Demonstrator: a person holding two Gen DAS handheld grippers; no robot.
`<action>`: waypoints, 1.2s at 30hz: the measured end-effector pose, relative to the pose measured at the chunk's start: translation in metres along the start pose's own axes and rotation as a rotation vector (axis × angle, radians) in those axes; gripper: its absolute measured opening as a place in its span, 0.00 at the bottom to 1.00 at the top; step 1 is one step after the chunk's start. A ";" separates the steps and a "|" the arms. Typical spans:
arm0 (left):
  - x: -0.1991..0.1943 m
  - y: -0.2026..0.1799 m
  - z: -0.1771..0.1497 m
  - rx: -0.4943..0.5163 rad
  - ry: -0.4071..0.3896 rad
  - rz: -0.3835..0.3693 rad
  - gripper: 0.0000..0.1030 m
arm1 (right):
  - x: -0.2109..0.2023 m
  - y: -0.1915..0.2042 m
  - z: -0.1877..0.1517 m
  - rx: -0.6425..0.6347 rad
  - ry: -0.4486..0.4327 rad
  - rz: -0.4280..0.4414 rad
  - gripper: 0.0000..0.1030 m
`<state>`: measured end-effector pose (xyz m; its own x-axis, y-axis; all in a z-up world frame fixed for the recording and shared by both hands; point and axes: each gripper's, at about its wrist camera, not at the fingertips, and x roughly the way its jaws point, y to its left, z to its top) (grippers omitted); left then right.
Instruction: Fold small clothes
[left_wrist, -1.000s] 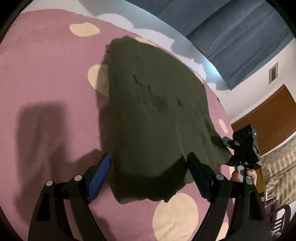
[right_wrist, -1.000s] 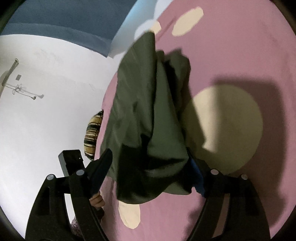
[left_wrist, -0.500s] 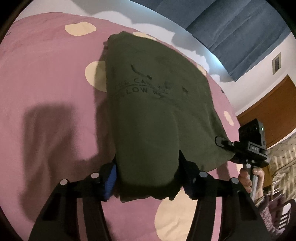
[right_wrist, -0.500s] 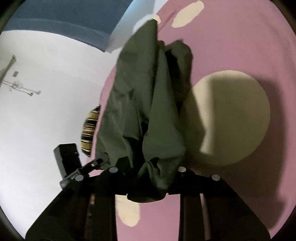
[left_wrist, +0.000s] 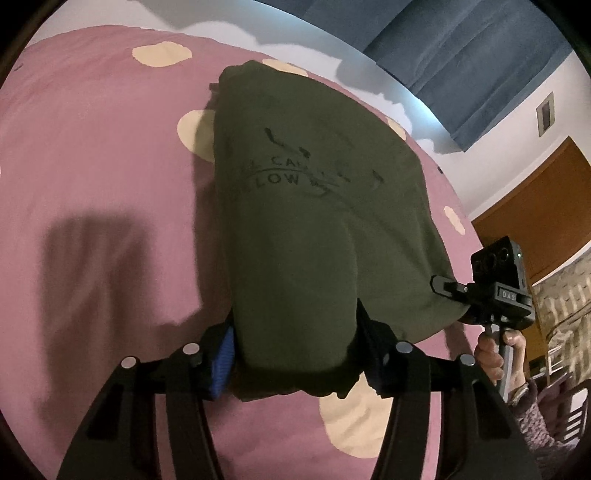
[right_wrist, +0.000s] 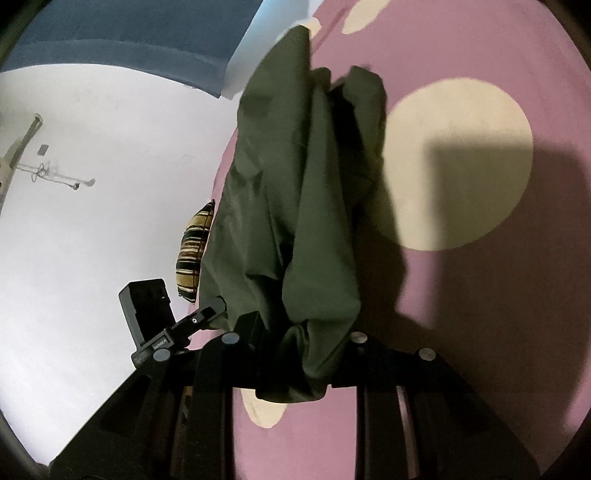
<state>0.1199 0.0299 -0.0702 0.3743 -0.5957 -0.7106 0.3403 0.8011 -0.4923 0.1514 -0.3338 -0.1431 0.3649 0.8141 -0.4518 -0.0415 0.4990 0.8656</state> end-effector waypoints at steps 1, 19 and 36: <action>0.002 0.001 -0.001 0.008 -0.007 -0.001 0.56 | 0.001 -0.004 0.000 0.007 0.000 0.014 0.21; -0.056 0.014 0.012 0.038 -0.132 -0.064 0.78 | -0.040 0.009 0.016 -0.113 -0.030 0.017 0.74; 0.038 0.060 0.140 -0.083 -0.033 0.046 0.78 | 0.016 -0.011 0.140 -0.024 -0.085 -0.039 0.60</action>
<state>0.2752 0.0475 -0.0566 0.4169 -0.5583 -0.7172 0.2495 0.8291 -0.5004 0.2879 -0.3679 -0.1299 0.4442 0.7662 -0.4644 -0.0473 0.5377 0.8418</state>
